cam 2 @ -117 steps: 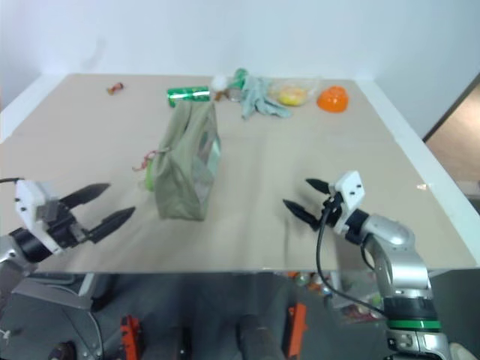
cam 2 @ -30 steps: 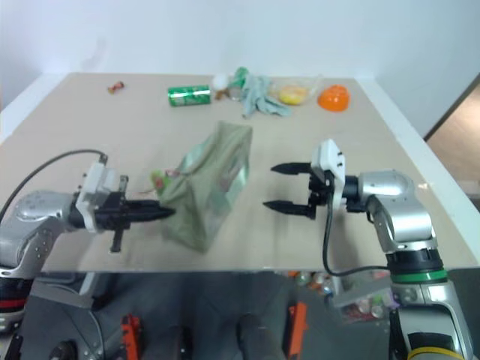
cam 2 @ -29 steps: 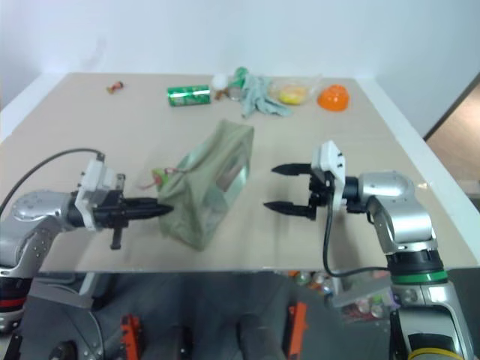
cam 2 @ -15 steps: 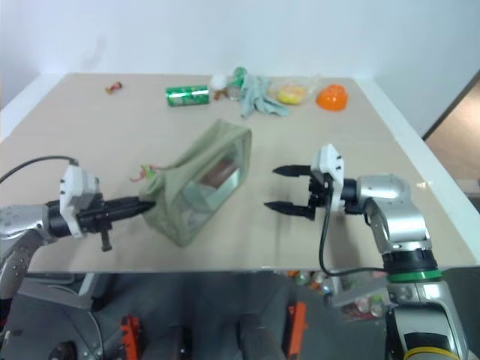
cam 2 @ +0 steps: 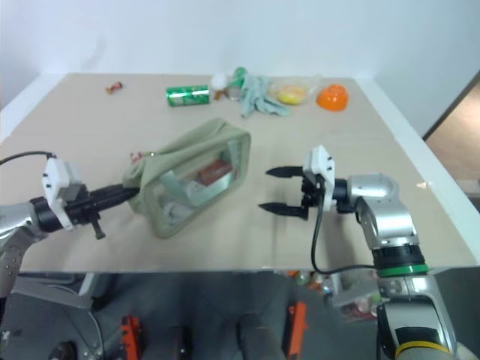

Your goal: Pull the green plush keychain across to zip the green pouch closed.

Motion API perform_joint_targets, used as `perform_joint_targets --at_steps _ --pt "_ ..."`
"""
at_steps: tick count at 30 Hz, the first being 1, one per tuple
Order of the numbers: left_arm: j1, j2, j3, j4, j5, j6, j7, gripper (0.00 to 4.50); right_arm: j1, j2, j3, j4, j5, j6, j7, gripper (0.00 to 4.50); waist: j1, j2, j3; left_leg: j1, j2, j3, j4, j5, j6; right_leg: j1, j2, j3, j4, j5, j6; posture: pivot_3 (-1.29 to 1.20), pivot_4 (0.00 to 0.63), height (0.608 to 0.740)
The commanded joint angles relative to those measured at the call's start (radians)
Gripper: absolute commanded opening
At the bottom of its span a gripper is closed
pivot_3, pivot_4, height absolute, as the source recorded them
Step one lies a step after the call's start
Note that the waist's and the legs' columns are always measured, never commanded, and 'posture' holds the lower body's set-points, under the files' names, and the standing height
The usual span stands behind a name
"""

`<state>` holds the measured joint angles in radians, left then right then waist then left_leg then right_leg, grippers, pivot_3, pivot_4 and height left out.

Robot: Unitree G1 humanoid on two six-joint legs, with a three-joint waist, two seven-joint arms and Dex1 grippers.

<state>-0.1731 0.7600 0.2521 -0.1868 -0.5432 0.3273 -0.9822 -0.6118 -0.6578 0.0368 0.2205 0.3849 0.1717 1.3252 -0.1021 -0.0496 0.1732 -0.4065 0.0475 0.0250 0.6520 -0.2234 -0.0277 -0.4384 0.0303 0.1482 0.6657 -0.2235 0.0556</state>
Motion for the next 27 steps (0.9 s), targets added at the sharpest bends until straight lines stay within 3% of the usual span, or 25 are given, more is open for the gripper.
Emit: perform_joint_targets --at_steps 1,9,15,21,27 --pt "-0.003 0.002 0.046 -0.026 -0.029 0.012 0.023 1.76 -0.035 0.0 -0.01 -0.005 -0.004 -0.015 0.001 4.5 0.0 0.0 0.0 0.0 0.0 0.0 0.0 0.0 0.0 0.0 0.0 0.0 0.0 0.0 0.0 0.0 0.15 0.74" --pt "0.019 0.011 0.176 -0.106 -0.173 0.136 0.107 4.46 -0.046 0.008 -0.012 0.02 -0.012 -0.022 0.001 4.5 0.0 0.0 0.0 0.0 0.0 -0.001 0.0 0.0 0.0 0.0 0.0 -0.001 0.0 0.0 0.0 0.0 0.15 0.74" --pt "0.096 -0.018 0.275 -0.165 -0.237 0.198 0.207 4.46 -0.092 0.034 -0.026 0.054 0.001 0.002 -0.018 4.5 -0.002 0.0 0.0 0.0 0.001 -0.001 -0.001 0.0 0.0 -0.001 0.0 -0.003 0.0 0.0 -0.001 0.0 0.15 0.74" --pt "0.163 -0.055 0.314 -0.265 -0.312 0.238 0.284 4.46 -0.238 0.078 -0.013 0.213 -0.038 -0.063 -0.017 4.5 -0.002 0.001 0.0 0.0 0.001 -0.001 0.001 0.0 -0.001 0.0 -0.001 -0.004 0.0 0.001 -0.002 0.0 0.15 0.74" --pt "0.227 0.0 0.349 -0.354 -0.382 0.275 0.24 4.46 -0.372 0.117 -0.004 0.417 -0.082 -0.159 0.028 4.5 -0.002 0.001 0.0 0.0 0.001 -0.001 0.0 0.0 -0.001 0.0 -0.001 -0.005 0.0 0.0 -0.003 0.0 0.15 0.74"
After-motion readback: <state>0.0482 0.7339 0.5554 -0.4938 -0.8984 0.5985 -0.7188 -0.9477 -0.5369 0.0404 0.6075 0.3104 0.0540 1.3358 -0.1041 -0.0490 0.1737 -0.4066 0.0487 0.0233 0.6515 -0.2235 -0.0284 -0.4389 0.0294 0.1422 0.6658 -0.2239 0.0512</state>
